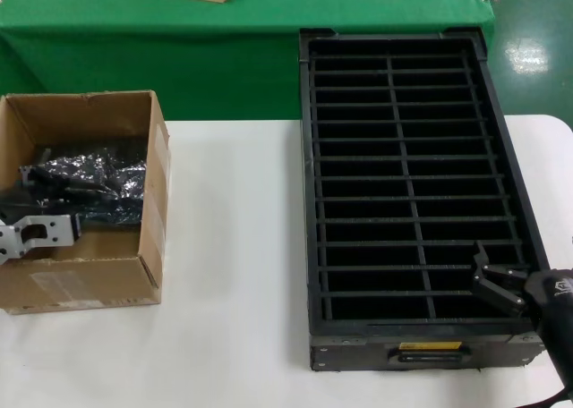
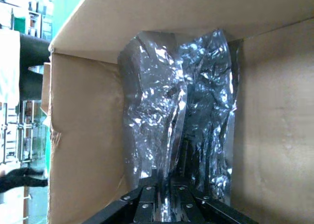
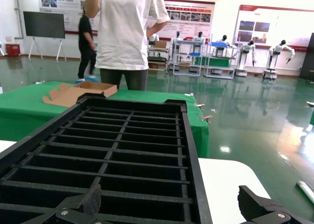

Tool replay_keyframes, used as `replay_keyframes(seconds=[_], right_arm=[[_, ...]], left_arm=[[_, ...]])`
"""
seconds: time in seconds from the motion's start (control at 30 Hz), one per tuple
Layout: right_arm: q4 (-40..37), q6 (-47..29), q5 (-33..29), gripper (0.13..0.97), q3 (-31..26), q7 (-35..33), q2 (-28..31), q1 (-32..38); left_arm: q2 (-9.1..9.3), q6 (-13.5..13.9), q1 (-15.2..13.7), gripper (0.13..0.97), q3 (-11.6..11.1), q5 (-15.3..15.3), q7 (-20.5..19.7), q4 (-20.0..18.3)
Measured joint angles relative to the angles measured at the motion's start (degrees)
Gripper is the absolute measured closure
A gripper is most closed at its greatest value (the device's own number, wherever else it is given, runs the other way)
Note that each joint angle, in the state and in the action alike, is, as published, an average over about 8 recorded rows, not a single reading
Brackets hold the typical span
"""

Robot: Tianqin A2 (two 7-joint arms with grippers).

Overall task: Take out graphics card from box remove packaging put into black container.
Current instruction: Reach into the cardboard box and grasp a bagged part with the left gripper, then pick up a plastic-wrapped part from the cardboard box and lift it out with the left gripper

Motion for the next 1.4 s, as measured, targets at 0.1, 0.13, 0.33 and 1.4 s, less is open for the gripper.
replay_keyframes(seconds=[0.1,0.13,0.33,1.4], right_arm=[[0.0,0.0,0.0,0.129,0.0,0.0,0.0,0.0],[0.0,0.0,0.0,0.129,0.0,0.0,0.0,0.0],[0.0,0.0,0.0,0.129,0.0,0.0,0.0,0.0],[0.0,0.0,0.0,0.129,0.0,0.0,0.0,0.0]], left_arm=[[0.08,0.2,0.2,0.879,-0.2,-0.2,-0.1,0.0],[0.09,0.3,0.3,0.891,-0.3,-0.3,-0.1,0.0],[0.27,0.5,0.6,0.935,-1.0,-1.0,-0.1,0.0],[-3.63,9.8,1.3,0.958,-9.0,-8.8,-11.5,-1.5]])
